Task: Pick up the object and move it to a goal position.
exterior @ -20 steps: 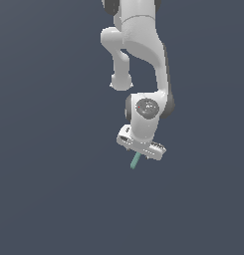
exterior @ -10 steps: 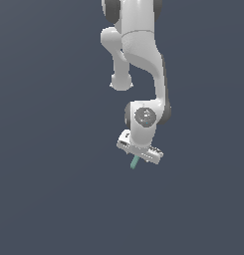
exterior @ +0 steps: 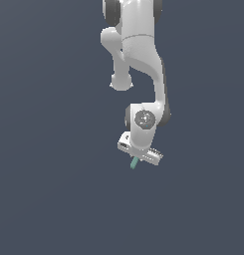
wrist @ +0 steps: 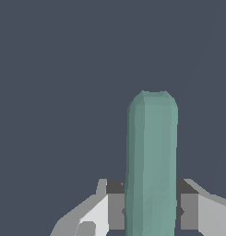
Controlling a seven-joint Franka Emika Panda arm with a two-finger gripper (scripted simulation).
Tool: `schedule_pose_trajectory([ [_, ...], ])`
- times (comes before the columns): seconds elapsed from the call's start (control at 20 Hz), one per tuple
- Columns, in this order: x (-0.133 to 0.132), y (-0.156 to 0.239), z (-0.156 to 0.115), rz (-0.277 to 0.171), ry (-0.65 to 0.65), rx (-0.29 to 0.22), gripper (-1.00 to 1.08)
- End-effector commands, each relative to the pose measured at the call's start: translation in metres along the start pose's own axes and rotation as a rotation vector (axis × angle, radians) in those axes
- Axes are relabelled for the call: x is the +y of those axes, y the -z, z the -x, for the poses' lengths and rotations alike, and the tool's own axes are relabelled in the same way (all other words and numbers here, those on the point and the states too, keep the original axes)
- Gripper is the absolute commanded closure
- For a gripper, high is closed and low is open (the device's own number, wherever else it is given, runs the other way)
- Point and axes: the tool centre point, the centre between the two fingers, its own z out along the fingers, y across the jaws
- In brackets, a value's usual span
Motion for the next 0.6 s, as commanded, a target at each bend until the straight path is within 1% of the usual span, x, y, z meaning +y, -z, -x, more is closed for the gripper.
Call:
schedule_pose_trajectory([
  [0.0, 0.000, 0.000, 0.000, 0.000, 0.000, 0.000, 1.08],
  [0.35, 0.000, 0.001, 0.000, 0.000, 0.000, 0.000, 1.08],
  [0.55, -0.003, 0.011, 0.002, 0.000, 0.000, 0.000, 1.08],
])
